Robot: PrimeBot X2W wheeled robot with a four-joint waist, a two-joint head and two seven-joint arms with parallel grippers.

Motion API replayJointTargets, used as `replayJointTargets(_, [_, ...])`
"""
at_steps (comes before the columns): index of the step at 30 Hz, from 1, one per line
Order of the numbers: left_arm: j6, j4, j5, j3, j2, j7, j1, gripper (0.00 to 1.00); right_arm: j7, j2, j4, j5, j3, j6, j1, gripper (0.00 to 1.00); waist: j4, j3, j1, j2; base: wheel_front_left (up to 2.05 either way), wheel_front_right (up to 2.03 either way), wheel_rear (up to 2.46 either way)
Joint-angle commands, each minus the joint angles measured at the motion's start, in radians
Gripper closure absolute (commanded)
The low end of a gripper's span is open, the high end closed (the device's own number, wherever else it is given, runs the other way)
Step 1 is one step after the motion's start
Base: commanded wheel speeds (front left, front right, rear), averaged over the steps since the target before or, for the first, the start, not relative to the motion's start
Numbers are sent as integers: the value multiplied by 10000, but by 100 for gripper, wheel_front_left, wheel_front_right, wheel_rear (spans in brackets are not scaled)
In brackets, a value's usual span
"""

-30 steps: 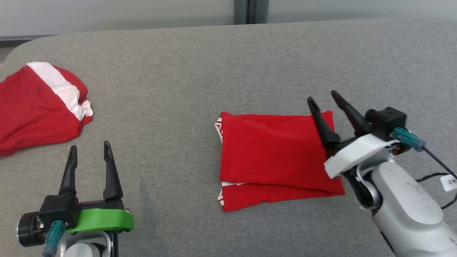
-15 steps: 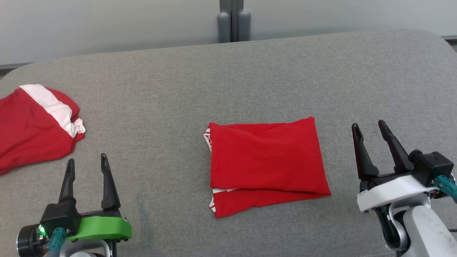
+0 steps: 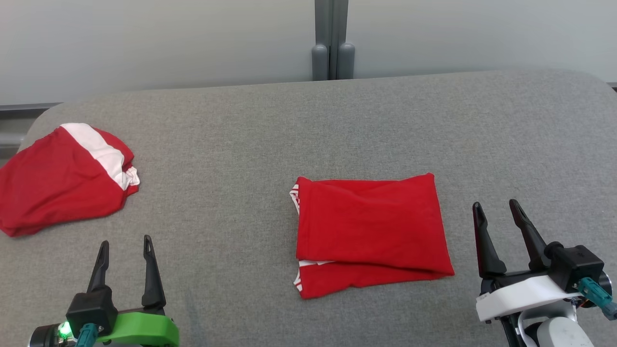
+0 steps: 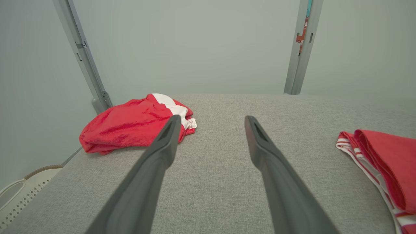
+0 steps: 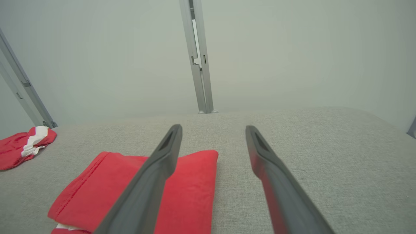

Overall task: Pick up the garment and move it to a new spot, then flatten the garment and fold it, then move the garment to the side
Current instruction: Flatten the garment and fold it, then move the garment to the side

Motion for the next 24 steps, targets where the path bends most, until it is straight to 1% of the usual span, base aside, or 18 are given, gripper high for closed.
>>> replayJointTargets(1, [-10, -17, 114, -7, 52, -27, 126, 0, 66, 24, -124, -127, -20, -4, 141, 0, 45, -55, 0, 0, 0, 0, 0])
replayJointTargets(12, [66, -111, 8, -189, 93, -8, -182, 0, 1040, 168, -858, -332, -110, -4, 268, 0, 144, -8, 0, 0, 0, 0, 0])
replayJointTargets(24, [251, -522, -24, -261, 146, 167, -28, 0, 1288, 218, -875, -358, -169, -4, 376, 0, 142, 84, 0, 0, 0, 0, 0])
